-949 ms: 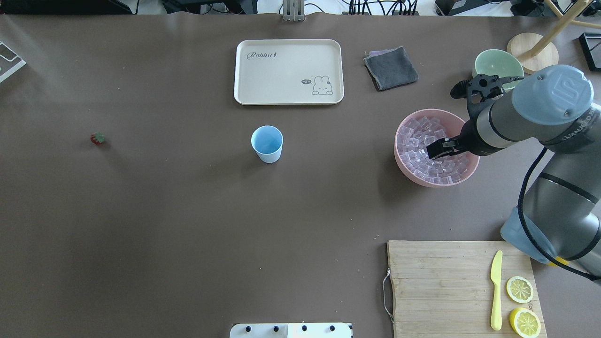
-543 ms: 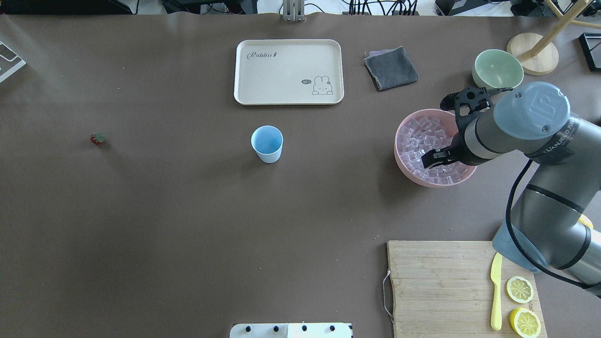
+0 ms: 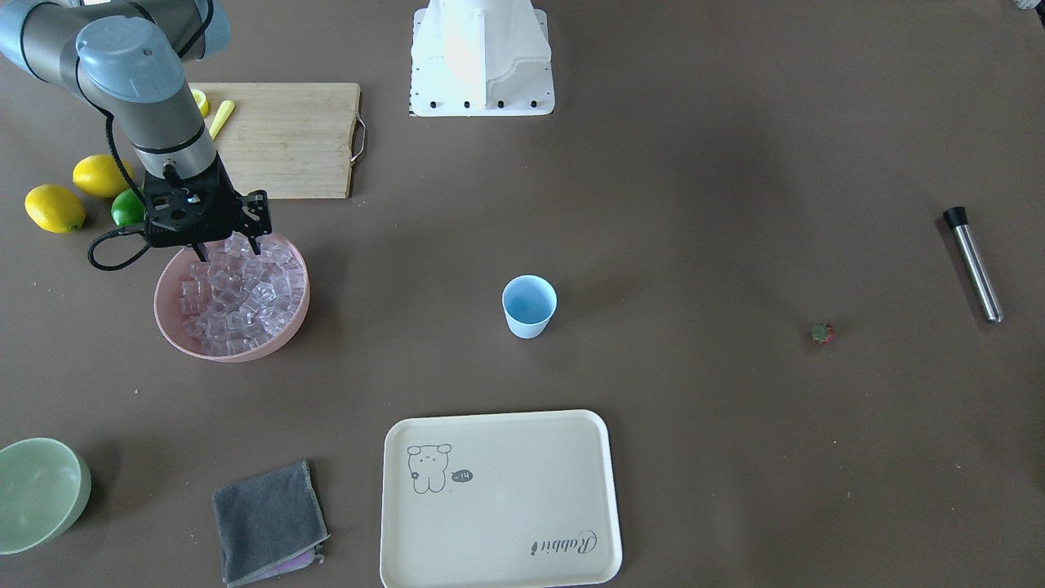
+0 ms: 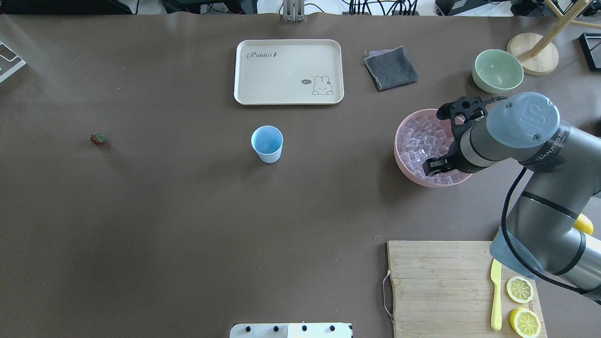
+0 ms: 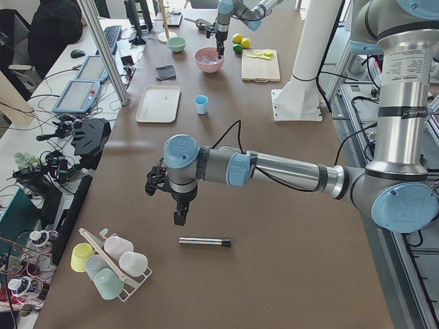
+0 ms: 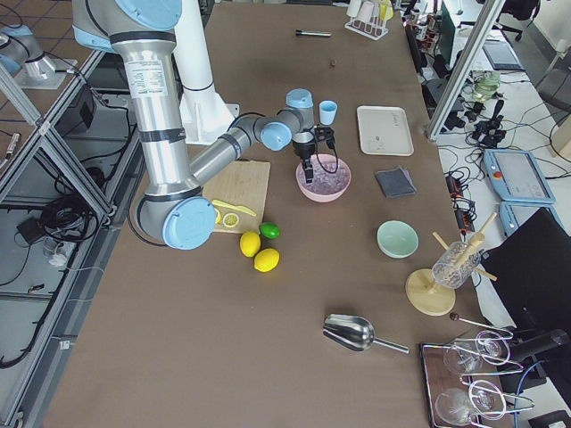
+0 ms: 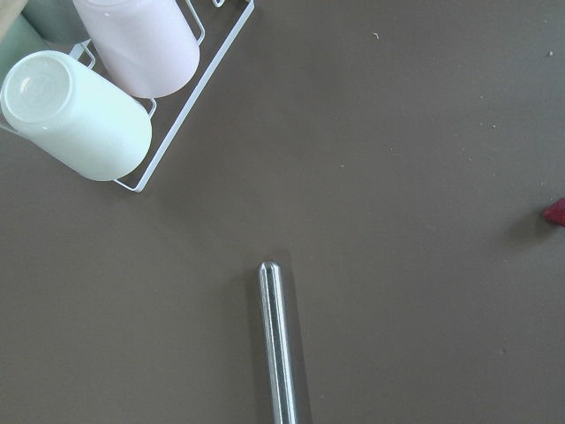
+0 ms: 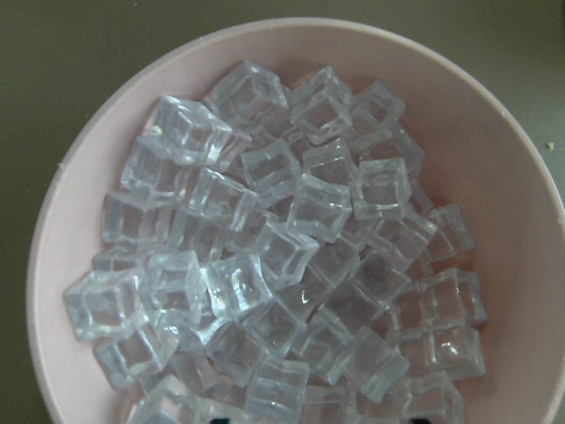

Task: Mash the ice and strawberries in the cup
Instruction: 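Close the right gripper on an ice cube and lift it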

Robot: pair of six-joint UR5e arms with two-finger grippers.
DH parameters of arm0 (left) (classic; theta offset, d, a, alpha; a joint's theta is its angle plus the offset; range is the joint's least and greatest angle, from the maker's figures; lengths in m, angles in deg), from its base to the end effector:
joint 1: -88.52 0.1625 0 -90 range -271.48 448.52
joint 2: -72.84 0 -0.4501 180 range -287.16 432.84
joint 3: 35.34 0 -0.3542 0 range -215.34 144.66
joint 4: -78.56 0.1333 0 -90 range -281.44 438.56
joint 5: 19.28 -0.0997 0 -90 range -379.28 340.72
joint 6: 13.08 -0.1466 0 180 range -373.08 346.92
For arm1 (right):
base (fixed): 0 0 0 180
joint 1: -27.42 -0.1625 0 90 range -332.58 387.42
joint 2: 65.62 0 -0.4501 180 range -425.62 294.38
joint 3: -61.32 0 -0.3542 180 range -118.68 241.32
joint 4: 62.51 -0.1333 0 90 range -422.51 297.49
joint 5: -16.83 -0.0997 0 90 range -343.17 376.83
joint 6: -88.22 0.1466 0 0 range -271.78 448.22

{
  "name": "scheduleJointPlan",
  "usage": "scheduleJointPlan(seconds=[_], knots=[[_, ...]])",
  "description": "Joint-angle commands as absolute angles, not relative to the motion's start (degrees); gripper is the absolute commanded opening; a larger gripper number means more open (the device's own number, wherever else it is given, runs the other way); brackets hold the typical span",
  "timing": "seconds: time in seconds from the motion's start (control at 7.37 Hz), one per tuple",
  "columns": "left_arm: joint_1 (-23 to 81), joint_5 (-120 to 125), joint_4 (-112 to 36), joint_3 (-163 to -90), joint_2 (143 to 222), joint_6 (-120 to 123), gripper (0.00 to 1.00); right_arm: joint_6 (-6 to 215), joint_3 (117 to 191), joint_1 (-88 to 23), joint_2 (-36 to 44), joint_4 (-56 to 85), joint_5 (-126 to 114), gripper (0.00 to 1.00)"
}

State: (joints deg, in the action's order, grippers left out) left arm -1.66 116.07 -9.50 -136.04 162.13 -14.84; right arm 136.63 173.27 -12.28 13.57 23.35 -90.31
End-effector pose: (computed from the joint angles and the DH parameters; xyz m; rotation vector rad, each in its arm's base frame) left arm -0.0304 -0.4563 0.6392 0.1465 0.7879 0.0817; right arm -0.3626 -0.4182 0.4651 0.1973 -0.6732 -0.1279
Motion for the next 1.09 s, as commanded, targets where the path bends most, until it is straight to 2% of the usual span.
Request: scheduleJointPlan(seconds=[0.0, 0.41, 0.95], knots=[[-1.7, 116.1, -9.5, -136.1, 162.3, -14.8, 0.99, 136.5, 173.1, -12.0, 13.5, 25.6, -90.3, 0.73], [-1.7, 116.1, -9.5, -136.0, 162.5, -14.8, 0.99, 136.6, 173.6, -11.3, 12.6, 28.8, -90.1, 0.59], [-1.7, 116.1, -9.5, -136.1, 162.5, -14.8, 0.99, 136.6, 173.2, -10.1, 12.6, 28.9, -88.8, 0.57]])
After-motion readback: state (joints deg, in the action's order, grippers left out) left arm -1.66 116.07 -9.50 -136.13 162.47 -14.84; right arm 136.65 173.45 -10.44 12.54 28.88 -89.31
